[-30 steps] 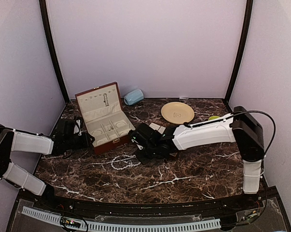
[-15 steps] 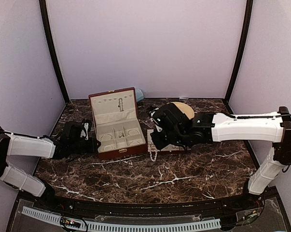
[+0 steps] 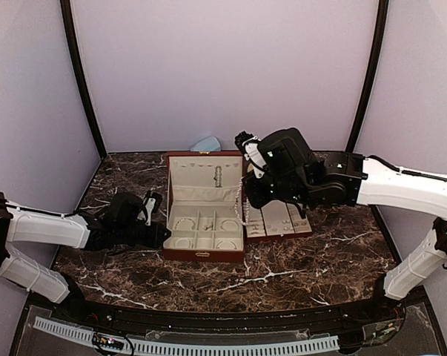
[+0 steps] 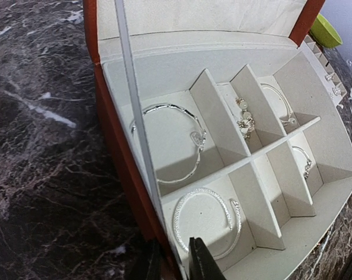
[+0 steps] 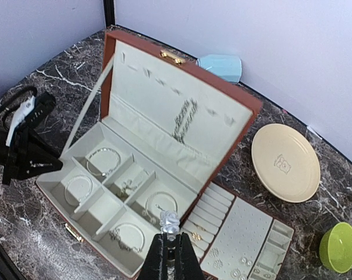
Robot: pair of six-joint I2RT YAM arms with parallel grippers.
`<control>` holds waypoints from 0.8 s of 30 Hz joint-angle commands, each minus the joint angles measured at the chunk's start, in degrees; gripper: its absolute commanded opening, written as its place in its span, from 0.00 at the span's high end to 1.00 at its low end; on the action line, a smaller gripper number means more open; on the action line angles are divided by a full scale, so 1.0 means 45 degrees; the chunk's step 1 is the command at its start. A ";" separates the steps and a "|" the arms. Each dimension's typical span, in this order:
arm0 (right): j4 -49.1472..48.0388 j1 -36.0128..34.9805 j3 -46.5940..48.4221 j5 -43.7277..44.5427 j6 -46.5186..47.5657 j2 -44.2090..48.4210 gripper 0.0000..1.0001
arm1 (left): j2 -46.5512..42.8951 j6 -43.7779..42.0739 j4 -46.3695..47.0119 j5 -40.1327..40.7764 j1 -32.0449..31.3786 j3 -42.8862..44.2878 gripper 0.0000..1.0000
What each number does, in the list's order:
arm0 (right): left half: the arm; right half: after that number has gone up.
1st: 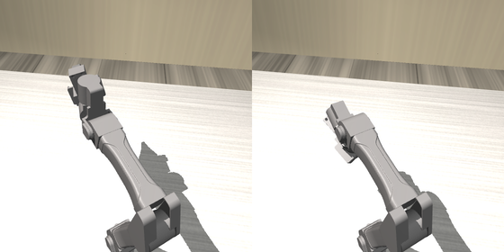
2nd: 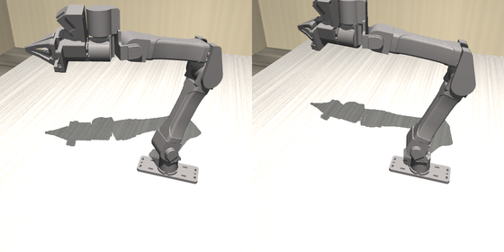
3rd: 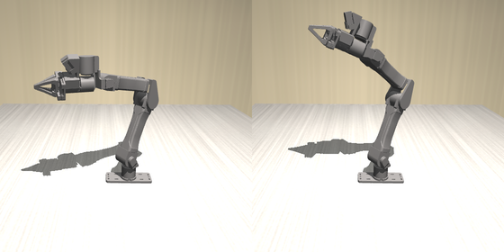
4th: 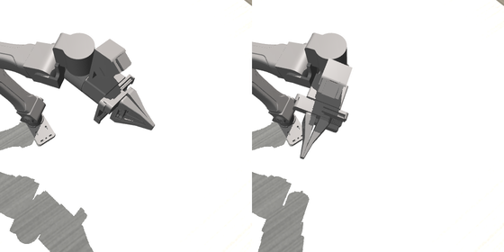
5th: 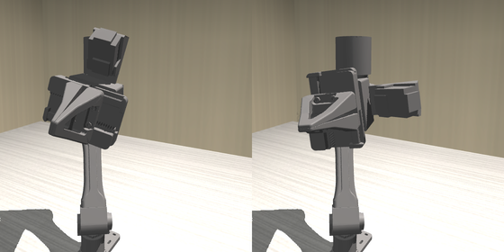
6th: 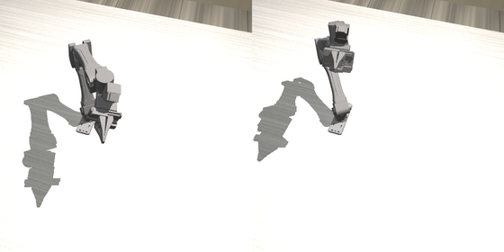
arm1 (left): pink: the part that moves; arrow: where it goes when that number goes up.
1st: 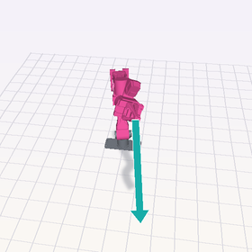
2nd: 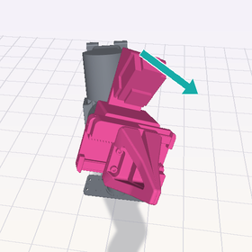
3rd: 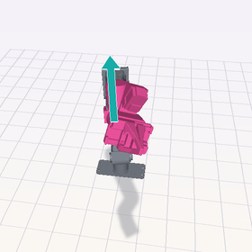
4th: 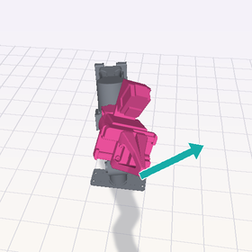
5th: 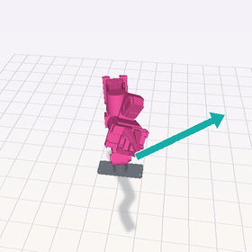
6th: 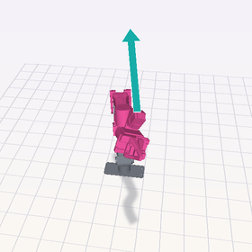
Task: Organize the mixed jewelry
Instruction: Move the jewelry box to the center of the board.
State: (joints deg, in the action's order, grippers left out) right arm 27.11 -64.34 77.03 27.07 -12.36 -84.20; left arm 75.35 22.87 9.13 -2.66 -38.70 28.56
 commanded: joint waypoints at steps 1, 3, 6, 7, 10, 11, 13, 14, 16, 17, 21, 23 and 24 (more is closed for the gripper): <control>-0.0262 0.0088 0.0683 0.0172 0.0861 0.0203 1.00 | 0.0576 -0.0668 -0.1809 -0.1420 -0.1107 -0.0079 0.81; -0.0527 0.0078 0.0749 0.0111 0.1106 0.0132 1.00 | 0.0496 -0.0793 -0.1793 -0.1402 -0.1347 -0.0018 0.81; -0.0928 0.0110 0.0909 0.0114 0.1359 -0.0116 1.00 | 0.0097 -0.1001 -0.1798 -0.1359 -0.1504 0.0029 0.71; -0.1040 0.0131 0.1001 0.0117 0.1421 -0.0216 1.00 | -0.0023 -0.1040 -0.1848 -0.1191 -0.1511 0.0062 0.67; -0.1203 0.0203 0.1213 0.0112 0.1512 -0.0486 1.00 | -0.0749 -0.1387 -0.2153 -0.0622 -0.1517 0.0245 0.51; -0.1274 0.0240 0.1235 0.0043 0.1533 -0.0519 1.00 | -0.0895 -0.1477 -0.2494 -0.0250 -0.1518 0.0390 0.48; -0.1399 0.0305 0.1222 -0.0129 0.1516 -0.0525 1.00 | -0.1419 -0.1829 -0.2882 0.0326 -0.1503 0.0648 0.42; -0.1428 0.0338 0.1204 -0.0226 0.1484 -0.0499 1.00 | -0.1771 -0.2116 -0.2963 0.0683 -0.1504 0.0716 0.38; -0.1464 0.0416 0.1155 -0.0399 0.1408 -0.0470 1.00 | -0.2327 -0.2412 -0.2949 0.1427 -0.1514 0.0870 0.36; -0.1483 0.0438 0.1103 -0.0475 0.1390 -0.0426 1.00 | -0.2637 -0.2576 -0.2879 0.1526 -0.1516 0.0951 0.36; -0.1818 0.0590 0.0737 -0.0866 0.1254 -0.0224 1.00 | -0.2834 -0.4152 -0.1555 0.1510 -0.1515 0.1214 0.36; -0.1953 0.0677 0.0611 -0.1032 0.1191 -0.0158 1.00 | -0.2406 -0.5688 -0.0833 0.0925 -0.1494 0.1562 0.37; -0.1976 0.0724 0.0581 -0.1093 0.1168 -0.0136 1.00 | -0.2222 -0.5971 -0.0435 0.0425 -0.1496 0.1881 0.38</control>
State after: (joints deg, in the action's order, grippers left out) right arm 21.91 -62.02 80.60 24.10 -6.35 -86.19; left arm 63.13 7.16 0.73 2.48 -45.28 33.30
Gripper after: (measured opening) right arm 0.022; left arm 0.632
